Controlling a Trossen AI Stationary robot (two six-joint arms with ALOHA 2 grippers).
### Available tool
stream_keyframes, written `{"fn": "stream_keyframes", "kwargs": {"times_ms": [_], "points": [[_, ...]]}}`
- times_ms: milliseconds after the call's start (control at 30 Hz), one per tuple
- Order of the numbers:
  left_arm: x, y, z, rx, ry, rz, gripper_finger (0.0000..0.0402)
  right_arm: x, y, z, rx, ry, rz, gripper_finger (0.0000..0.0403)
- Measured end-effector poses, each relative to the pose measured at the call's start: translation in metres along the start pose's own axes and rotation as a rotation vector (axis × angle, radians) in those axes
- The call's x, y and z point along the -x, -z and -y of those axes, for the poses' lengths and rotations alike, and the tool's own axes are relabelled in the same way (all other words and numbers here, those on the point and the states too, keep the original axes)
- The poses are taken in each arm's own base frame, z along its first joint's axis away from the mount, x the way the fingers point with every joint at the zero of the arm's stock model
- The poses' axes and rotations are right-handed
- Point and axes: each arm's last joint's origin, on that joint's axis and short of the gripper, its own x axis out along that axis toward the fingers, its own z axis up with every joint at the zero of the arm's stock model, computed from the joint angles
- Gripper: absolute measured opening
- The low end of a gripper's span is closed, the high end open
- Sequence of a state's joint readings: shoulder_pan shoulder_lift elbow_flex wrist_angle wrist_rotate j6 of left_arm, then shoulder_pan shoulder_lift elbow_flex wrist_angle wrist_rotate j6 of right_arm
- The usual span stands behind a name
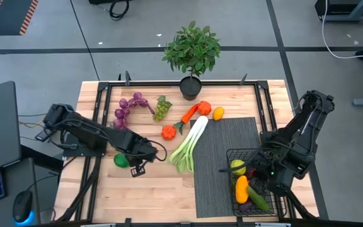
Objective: Build produce basket
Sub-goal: Put the red chili pepper into the black wire basket, then put the lime into the black wire basket
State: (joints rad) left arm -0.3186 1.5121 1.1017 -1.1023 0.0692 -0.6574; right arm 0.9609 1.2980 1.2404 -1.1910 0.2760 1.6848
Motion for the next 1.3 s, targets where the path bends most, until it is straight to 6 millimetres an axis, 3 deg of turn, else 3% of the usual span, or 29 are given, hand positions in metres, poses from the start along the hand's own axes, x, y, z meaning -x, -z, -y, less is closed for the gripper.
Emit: {"fn": "stream_keyframes", "kwargs": {"times_ms": [133,300,533,800,967,1067,1300], "points": [[0.001,0.020,-0.016,0.069,0.060,0.063,0.0071,0.001,0.003,0.004,-0.034,0.037,-0.012,0.0158],[0.016,0.038,-0.035,0.192,0.167,0.118,0.0080,0.002,0.005,0.007,-0.063,0.058,-0.011,0.0205],[0.041,0.052,-0.043,0.304,0.279,0.194,0.0123,0.000,-0.001,0.007,-0.077,0.058,0.061,0.0248],[0.041,0.060,-0.035,0.275,0.307,0.153,0.0202,-0.001,-0.021,0.006,-0.089,0.049,0.169,0.0256],[0.037,0.066,-0.026,0.225,0.288,0.116,0.0239,-0.004,-0.031,0.006,-0.003,0.071,0.193,0.0254],[0.036,0.071,-0.025,0.172,0.262,0.103,0.0246,-0.006,-0.039,0.006,0.064,0.087,0.196,0.0254],[0.035,0.078,-0.017,0.224,0.275,0.088,0.0234,-0.008,-0.054,-0.005,-0.001,-0.017,0.236,0.0254]]}}
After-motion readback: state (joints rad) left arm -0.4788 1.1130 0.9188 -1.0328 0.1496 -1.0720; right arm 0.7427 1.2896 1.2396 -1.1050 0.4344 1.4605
